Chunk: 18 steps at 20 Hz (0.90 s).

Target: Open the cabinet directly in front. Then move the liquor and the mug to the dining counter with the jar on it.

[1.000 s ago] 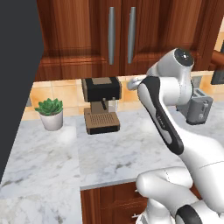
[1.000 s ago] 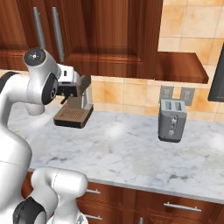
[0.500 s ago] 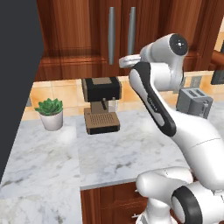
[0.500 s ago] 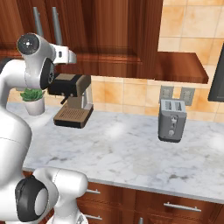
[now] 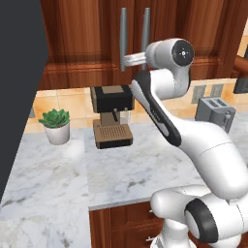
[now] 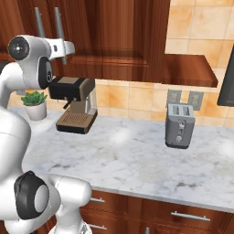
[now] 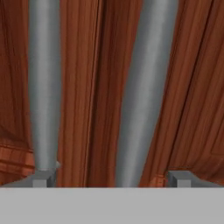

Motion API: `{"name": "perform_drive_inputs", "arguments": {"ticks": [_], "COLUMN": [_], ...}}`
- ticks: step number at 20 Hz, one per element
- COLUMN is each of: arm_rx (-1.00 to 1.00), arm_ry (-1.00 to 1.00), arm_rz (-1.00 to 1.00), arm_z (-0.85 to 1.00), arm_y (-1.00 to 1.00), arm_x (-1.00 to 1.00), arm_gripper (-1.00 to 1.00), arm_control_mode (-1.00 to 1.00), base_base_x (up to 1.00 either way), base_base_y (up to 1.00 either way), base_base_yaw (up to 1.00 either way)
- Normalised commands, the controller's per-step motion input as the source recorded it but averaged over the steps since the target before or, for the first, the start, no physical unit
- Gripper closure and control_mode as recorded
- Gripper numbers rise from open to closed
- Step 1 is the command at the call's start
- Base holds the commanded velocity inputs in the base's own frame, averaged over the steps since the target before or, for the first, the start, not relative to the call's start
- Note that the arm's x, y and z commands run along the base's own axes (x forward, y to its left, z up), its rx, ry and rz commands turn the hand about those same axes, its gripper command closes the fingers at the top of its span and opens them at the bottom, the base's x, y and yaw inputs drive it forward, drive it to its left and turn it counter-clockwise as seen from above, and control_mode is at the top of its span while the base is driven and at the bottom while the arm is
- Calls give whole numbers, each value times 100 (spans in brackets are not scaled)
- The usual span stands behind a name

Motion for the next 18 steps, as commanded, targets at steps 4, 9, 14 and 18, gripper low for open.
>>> {"name": "perform_drive_inputs", "arguments": {"ticks": [4, 9, 14, 18], "arm_rx": [0, 0, 0, 0], "arm_ry": [-10, -8, -7, 0], "arm_rz": [-6, -9, -6, 0], "arm_z": [24, 15, 1, 0], "arm_y": [-6, -5, 0, 0], "arm_x": [5, 24, 2, 0], "arm_gripper": [-100, -100, -100, -100], "arm_control_mode": [-100, -100, -100, -100], "base_base_x": [0, 0, 0, 0], "base_base_y": [0, 0, 0, 0], "base_base_yaw": [0, 0, 0, 0]}}
